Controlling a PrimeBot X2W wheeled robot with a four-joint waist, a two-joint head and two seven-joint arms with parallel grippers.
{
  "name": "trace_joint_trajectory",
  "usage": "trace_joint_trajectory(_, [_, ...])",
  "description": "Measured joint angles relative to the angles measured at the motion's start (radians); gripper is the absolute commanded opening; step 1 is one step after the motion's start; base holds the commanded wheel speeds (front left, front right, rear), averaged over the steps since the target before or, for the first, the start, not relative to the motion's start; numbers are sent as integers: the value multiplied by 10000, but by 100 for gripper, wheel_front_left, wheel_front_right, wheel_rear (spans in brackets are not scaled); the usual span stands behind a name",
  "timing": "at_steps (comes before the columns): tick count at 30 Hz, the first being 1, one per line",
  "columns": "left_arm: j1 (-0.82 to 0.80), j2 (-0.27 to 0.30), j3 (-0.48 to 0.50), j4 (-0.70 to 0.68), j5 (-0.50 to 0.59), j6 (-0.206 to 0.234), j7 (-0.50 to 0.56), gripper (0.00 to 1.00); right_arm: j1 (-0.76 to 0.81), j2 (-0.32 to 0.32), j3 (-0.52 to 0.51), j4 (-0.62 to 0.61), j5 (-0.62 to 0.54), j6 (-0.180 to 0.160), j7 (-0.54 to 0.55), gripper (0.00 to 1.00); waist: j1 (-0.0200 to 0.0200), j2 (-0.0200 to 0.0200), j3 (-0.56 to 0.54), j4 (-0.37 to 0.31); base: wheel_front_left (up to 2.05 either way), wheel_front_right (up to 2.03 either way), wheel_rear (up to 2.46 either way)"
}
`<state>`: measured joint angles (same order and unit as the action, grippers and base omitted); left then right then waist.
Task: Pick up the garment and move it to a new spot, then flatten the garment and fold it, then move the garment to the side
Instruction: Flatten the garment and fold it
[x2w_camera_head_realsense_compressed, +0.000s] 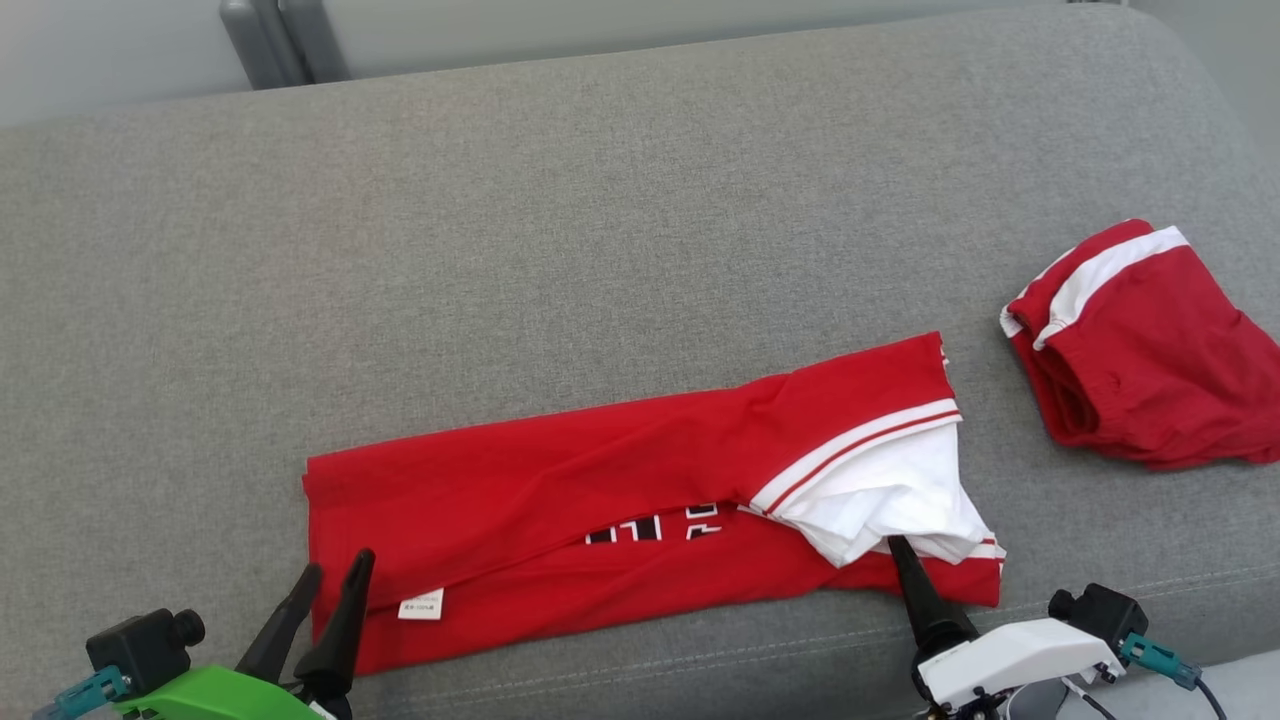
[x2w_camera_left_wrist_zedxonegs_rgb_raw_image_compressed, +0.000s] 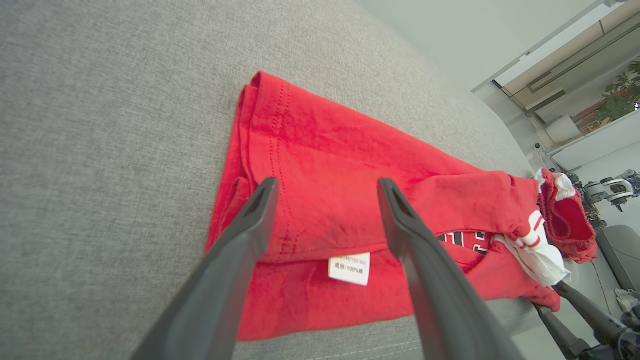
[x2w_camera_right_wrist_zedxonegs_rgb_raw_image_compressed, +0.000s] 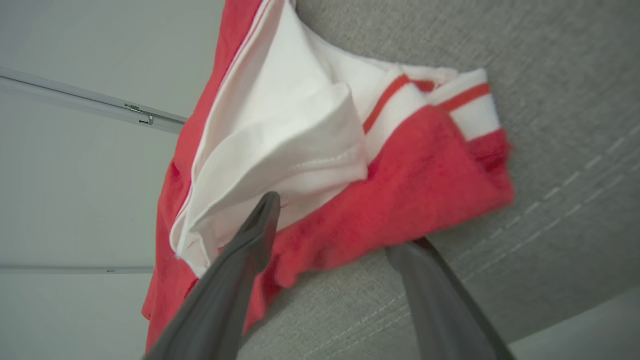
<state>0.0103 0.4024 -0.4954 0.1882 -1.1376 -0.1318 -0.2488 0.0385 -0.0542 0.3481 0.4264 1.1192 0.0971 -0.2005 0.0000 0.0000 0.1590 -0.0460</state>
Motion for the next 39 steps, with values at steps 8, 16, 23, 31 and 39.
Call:
trace_joint_trajectory(8, [9, -48, -15, -4, 4, 2, 0, 100, -429, 2, 40, 213, 163, 119, -13, 100, 0, 0, -37, -5, 0, 0, 0])
trace_joint_trajectory(16, [39, -52, -21, -19, 244, 2, 0, 100, -756, 46, -82, 497, 458, 171, -104, 100, 0, 0, -3, -2, 0, 0, 0])
trace_joint_trajectory(23, [58, -46, -31, -127, 245, 2, 0, 100, -1025, 59, -339, 769, 629, 261, -205, 100, 0, 0, 149, 22, 0, 0, 0])
trace_joint_trajectory(31, [56, -42, -42, -180, 247, 2, 4, 100, -1425, 50, -470, 1220, 805, 274, -368, 33, 1, 0, 344, 65, 0, 0, 0])
trace_joint_trajectory(39, [54, -109, -59, -159, 247, 2, 4, 100, -1555, 38, -405, 1478, 805, 274, -376, 0, 0, 0, 327, 136, 0, 0, 0])
